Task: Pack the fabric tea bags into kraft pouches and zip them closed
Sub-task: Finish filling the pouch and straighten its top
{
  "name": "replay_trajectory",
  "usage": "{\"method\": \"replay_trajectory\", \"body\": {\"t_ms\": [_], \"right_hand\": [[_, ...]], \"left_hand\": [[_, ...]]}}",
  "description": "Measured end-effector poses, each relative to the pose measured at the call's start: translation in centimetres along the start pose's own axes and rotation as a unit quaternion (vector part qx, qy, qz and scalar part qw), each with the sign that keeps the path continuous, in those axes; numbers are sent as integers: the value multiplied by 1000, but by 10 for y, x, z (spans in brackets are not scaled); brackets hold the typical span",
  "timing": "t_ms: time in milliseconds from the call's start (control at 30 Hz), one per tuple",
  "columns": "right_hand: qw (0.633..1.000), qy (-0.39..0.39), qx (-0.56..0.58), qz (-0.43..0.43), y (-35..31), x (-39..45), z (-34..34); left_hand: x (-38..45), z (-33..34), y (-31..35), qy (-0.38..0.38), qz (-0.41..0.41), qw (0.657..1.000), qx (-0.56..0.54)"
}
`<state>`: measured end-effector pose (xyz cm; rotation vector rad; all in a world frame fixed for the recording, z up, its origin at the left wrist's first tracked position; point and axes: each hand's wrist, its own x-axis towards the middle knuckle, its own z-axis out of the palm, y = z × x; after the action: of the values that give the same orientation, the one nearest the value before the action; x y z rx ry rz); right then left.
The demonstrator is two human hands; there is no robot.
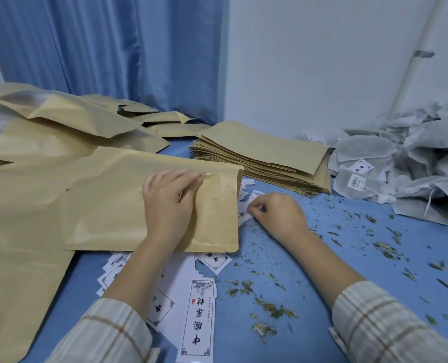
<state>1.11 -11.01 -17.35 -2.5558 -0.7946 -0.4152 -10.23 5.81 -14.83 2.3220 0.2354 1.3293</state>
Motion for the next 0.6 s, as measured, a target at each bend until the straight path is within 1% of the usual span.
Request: {"method": "replay_trajectory", "body": {"t_ms": [67, 100, 133, 167, 233, 267, 300, 333, 400, 433, 500, 600], "right_hand": [[999, 35, 35, 22, 7, 2, -4], [997, 38, 62, 20, 10, 2, -5], [996, 15, 82, 14, 11, 3, -5], [996, -26, 89, 3, 10, 4, -4], [991, -113, 61, -32, 5, 5, 1], [989, -134, 39, -53, 1, 3, 4], [989, -132, 18, -70, -2, 2, 6], [990, -114, 0, -84, -2, 3, 6], [992, -56, -31, -105, 0, 3, 4], [993, -35, -28, -106, 1, 3, 4], [996, -21, 22, -81, 1, 2, 4], [987, -9, 163, 7, 2, -1, 1]], "left_hand": [[0, 0, 0, 0, -2, 1000, -4], [0, 0, 0, -1, -4, 1000, -5], [0, 0, 0, -3, -6, 1000, -4], [0, -1, 0, -5, -7, 1000, -3], [-1, -1, 1, -10, -6, 1000, -4], [-1, 0, 1, -12, -5, 1000, -5], [-1, 0, 1, -12, -5, 1000, -5], [0, 0, 0, -11, -6, 1000, -5], [0, 0, -1, -6, -9, 1000, -7], [0, 0, -1, -5, -10, 1000, -7], [0, 0, -1, -7, -8, 1000, -6], [-1, -2, 0, -16, -6, 1000, -3]]}}
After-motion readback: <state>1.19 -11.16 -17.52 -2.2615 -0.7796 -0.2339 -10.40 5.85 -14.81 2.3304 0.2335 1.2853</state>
